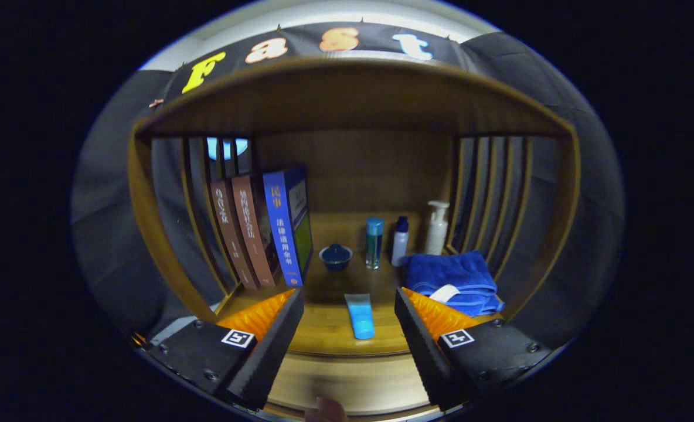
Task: Pull open the drawer, take out the items inside it, and place them on the countertop above the cabinet.
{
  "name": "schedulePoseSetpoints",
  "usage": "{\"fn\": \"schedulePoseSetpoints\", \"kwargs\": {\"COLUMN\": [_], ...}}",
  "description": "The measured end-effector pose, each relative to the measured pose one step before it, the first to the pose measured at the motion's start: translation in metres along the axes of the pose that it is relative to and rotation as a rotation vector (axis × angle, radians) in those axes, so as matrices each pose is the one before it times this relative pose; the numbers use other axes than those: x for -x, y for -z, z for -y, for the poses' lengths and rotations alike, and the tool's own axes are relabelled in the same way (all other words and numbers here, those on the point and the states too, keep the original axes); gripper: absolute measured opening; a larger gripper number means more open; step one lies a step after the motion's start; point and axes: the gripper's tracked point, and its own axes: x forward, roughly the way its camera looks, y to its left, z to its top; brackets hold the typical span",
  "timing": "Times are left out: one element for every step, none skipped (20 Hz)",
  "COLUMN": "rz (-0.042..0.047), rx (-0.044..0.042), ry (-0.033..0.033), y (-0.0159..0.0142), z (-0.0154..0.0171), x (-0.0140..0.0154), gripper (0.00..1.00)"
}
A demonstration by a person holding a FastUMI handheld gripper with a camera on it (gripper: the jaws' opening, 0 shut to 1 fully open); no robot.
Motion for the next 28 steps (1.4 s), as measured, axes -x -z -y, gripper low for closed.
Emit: {"fn": "schedulePoseSetpoints", "kwargs": {"rz": [0.04648,0.04448,0.04255,0.03702,0.03641,0.02662,0.02230,0.01839,0.00776,0.00675,0.00765,0.00031,0.00287,0.00778,-0.00161,-0.00910,-0.00900,-0.00324,-0.00189,-0.01070,-0.01437,-0.01574,-0.01765,-0.01596,-0.02385,-0.02342,-0.02561,-0.01842], "rx": [0.00174,-0.00657,-0.01545,0.00036,0.01126,0.02806,0.02637,0.00405,-0.01426,-0.02197,-0.01662,-0.00666,-0.00306,-0.00194,-0.00280,0.00119,0.00308,0.00049,-0.00215,0.00232,0.01054,0.00666,-0.00277,-0.00987,-0.00573,-0.00880,-0.00471,0.00376], "ry": [0.01653,0.00970,0.00945,0.00531,0.01671,0.00862,0.01706,0.00585,-0.00922,-0.00962,-0.01120,0.00489,0.00678,0.00912,0.00940,-0.00178,0.00107,-0.00758,-0.00160,-0.00153,0.00251,-0.00203,-0.00090,-0.00044,-0.00523,-0.01517,-0.01573,-0.01392], "y": [-0.00425,-0.00384,-0.00368,-0.00252,-0.00266,0.00056,0.00285,0.00395,0.00865,0.00818,0.00824,0.01023,0.01081,0.01006,0.01089,0.01496,0.01452,0.01343,0.01322,0.01668,0.01566,0.01653,0.01458,0.01287,0.01398,0.01198,0.01081,0.01045], "z": [0.00621,0.00288,0.00294,0.00268,0.00833,0.00527,0.00636,0.00372,-0.00312,-0.00082,0.00281,0.00633,0.00634,0.00487,0.00518,0.00274,0.00260,0.00068,0.00203,-0.00001,0.00189,0.00053,0.00042,-0.00086,-0.00179,-0.00453,-0.00645,-0.00517], "x": [0.01624,0.01638,0.01675,0.01556,0.01500,0.01487,0.01584,0.01349,0.01022,0.01066,0.00922,0.00823,0.00499,0.00652,0.00424,0.00519,0.00441,0.00388,0.00319,0.00244,-0.00018,-0.00041,-0.00193,-0.00358,-0.00497,-0.00470,-0.00427,-0.00452], "gripper": [0.99,0.99,0.99,0.99,0.99,0.99,0.99,0.99,0.99,0.99,0.99,0.99,0.99,0.99,0.99,0.99,0.99,0.99,0.99,0.99,0.99,0.99,0.99,0.99,0.99,0.99,0.99,1.00]}}
